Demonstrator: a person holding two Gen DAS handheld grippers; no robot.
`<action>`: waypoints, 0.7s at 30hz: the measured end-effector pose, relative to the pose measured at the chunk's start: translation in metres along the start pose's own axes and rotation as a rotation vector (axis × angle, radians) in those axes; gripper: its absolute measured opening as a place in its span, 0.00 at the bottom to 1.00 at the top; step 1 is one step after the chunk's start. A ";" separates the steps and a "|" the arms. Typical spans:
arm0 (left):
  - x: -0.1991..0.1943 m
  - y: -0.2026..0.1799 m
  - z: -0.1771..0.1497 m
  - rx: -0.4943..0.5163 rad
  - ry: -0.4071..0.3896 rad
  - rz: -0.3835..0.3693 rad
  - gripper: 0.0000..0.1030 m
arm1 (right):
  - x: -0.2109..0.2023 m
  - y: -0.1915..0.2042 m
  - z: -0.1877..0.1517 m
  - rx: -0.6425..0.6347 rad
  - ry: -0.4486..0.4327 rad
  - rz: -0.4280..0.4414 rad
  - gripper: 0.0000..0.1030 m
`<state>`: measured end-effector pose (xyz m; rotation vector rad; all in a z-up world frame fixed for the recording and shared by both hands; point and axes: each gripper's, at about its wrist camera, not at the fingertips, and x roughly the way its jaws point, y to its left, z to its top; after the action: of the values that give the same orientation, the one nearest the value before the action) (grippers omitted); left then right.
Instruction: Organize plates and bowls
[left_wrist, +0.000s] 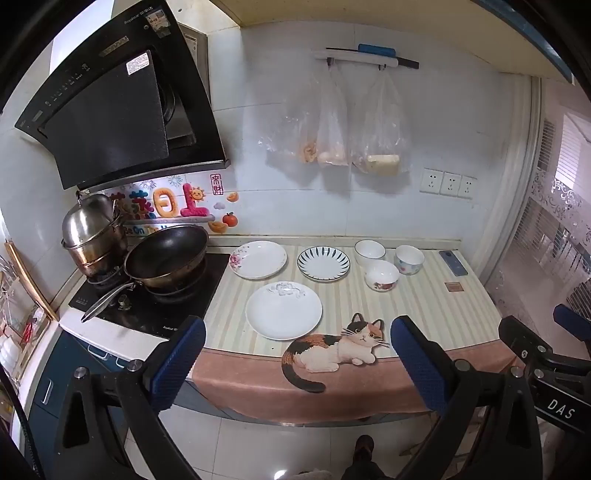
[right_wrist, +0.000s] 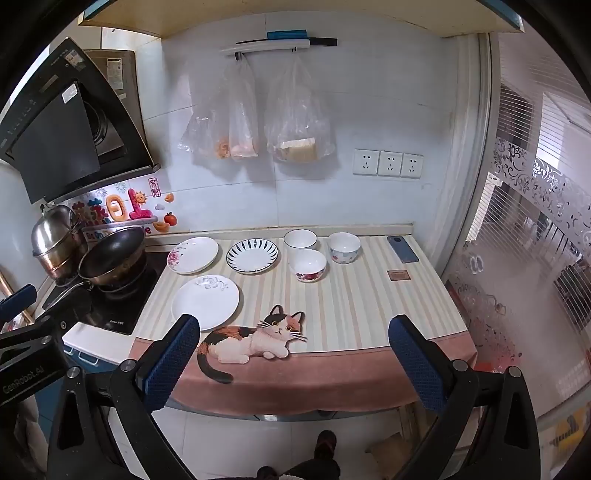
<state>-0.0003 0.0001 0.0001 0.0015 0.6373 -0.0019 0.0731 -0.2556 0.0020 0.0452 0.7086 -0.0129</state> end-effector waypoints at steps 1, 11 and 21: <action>0.000 0.000 0.000 0.000 0.000 -0.001 1.00 | 0.000 0.000 0.000 0.005 0.010 0.004 1.00; 0.000 0.000 0.000 0.002 0.009 0.002 1.00 | -0.004 0.008 -0.008 0.023 0.012 0.028 1.00; -0.009 0.002 -0.002 0.011 0.009 0.001 1.00 | -0.005 0.000 -0.008 0.037 0.018 0.032 1.00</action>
<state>-0.0086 0.0024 0.0036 0.0127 0.6465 -0.0046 0.0638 -0.2554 -0.0011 0.0918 0.7259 0.0051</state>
